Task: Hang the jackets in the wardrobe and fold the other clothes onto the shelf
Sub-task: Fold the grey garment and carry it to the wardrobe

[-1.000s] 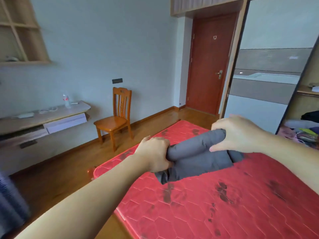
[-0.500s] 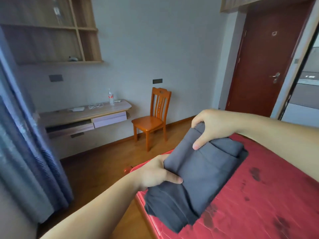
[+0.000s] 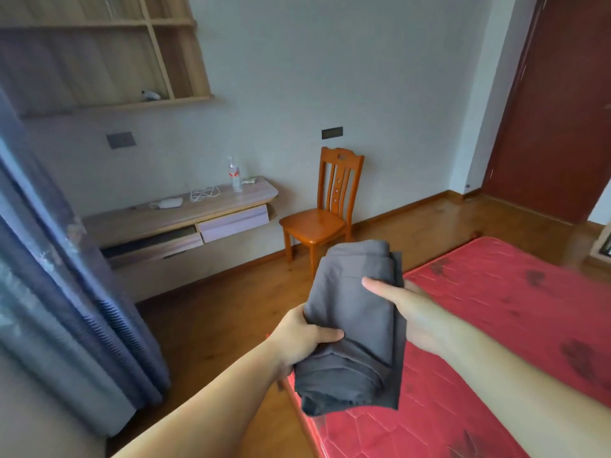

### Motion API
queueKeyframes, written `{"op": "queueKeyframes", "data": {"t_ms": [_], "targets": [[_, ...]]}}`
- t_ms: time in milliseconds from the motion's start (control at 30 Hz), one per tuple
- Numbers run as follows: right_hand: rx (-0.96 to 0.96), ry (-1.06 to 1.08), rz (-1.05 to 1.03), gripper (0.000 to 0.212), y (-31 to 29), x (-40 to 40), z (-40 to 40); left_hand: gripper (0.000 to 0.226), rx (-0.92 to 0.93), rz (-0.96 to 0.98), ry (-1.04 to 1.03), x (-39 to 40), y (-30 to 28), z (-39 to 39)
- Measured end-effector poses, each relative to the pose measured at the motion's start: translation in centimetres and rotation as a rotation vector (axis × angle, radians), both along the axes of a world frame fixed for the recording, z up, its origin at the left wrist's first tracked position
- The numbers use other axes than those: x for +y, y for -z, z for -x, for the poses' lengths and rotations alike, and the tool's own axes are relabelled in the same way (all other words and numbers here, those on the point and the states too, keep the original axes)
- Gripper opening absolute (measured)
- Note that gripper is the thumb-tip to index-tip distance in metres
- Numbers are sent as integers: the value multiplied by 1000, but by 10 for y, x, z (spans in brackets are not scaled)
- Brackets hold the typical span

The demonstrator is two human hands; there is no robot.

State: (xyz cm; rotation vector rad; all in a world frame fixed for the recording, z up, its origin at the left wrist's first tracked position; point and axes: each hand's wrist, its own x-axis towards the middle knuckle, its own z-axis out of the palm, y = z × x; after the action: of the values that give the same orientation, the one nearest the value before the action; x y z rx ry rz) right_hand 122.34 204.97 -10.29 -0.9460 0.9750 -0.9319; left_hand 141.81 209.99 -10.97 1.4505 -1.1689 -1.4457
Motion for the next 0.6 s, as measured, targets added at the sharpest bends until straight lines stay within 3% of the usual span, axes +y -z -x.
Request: {"op": "queueKeyframes", "data": {"t_ms": [67,300,600], "targets": [[141,178,45,48,7,-25,-27,48,23,12,-4,-16,6,-18],[-4,386,192,47,-14,-115,-146,62,342,-1,116,-76,18,-126],[-3,381,213,42,-35,-226,-275,48,109,-20,127,-201,2,-266]]}}
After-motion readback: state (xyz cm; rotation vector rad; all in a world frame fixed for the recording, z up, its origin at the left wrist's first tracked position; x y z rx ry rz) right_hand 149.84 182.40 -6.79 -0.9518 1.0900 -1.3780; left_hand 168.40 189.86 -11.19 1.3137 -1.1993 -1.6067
